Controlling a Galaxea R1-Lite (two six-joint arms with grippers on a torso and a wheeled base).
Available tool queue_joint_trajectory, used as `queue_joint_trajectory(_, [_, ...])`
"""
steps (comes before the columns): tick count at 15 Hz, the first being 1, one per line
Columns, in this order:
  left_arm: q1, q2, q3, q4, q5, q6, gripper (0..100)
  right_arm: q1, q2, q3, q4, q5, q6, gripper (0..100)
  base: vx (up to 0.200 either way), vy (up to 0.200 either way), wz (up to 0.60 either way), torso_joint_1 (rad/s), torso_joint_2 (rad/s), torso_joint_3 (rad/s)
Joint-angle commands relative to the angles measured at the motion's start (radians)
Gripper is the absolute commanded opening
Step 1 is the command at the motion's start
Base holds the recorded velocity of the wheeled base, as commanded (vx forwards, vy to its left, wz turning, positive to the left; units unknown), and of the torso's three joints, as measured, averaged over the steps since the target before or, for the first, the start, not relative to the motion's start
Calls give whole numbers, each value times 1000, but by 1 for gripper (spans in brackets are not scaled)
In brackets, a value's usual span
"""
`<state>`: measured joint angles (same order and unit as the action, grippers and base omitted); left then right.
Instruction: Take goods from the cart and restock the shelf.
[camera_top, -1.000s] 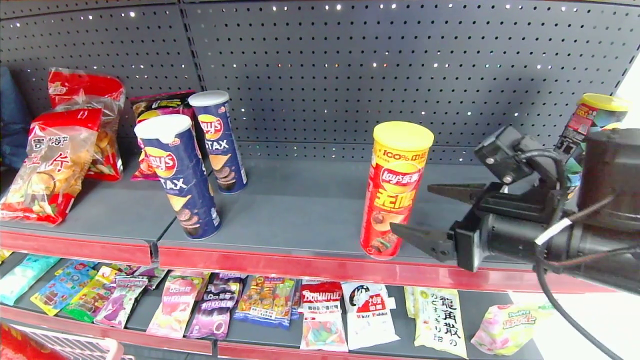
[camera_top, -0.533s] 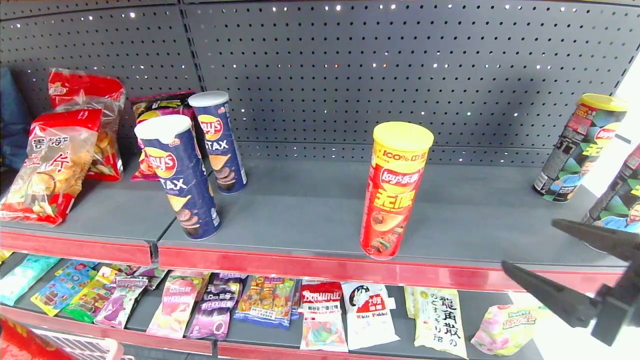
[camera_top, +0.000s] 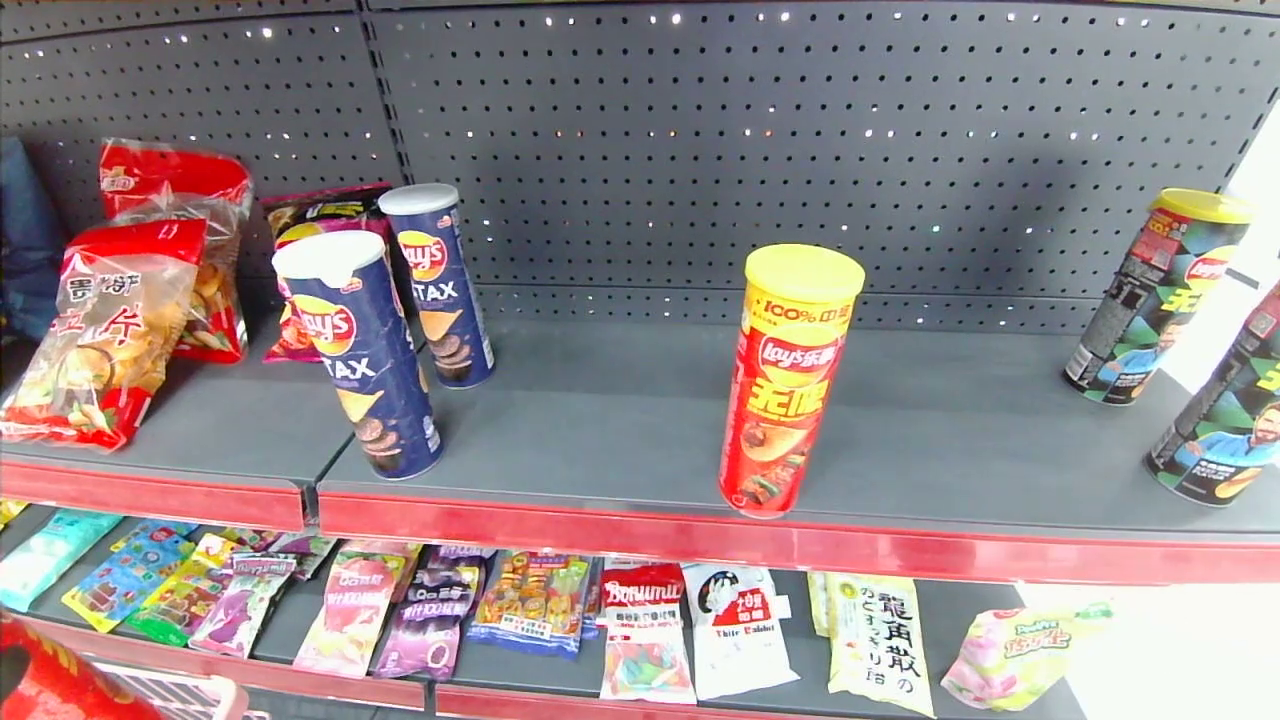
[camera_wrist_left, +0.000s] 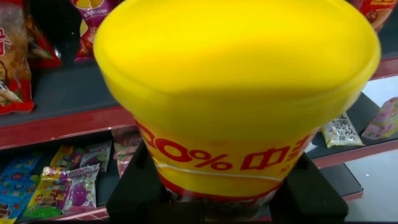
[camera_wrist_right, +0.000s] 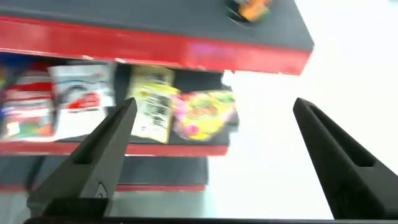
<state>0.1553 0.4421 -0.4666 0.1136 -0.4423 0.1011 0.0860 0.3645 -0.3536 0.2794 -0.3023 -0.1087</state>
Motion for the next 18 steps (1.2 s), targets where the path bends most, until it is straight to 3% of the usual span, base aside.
queue_joint_trajectory(1, [1, -2, -1, -3, -9, 0, 0, -74, -202, 93, 11, 88, -3, 100, 0, 0, 0, 0, 0, 0])
queue_joint_trajectory(2, [0, -2, -1, -9, -10, 0, 0, -46, -295, 139, 6, 215, -3, 100, 0, 0, 0, 0, 0, 0])
queue_joint_trajectory(5, [0, -2, 2, -12, -44, 0, 0, -64, -315, 323, -281, 322, 1, 100, 0, 0, 0, 0, 0, 0])
queue_joint_trajectory(6, [0, -8, 5, -12, -62, 0, 0, -74, -340, 331, -285, 367, 15, 100, 0, 0, 0, 0, 0, 0])
queue_joint_trajectory(9, [1, -8, 11, -11, -58, -1, 0, -83, -364, 331, -282, 361, 116, 100, 0, 0, 0, 0, 0, 0])
queue_joint_trajectory(14, [1, -14, 9, -9, -55, -1, 0, -83, -364, 331, -284, 361, 110, 100, 0, 0, 0, 0, 0, 0])
queue_joint_trajectory(18, [1, -14, 8, -11, -55, -1, 0, -83, -364, 331, -284, 361, 115, 100, 0, 0, -600, 5, -1, 6])
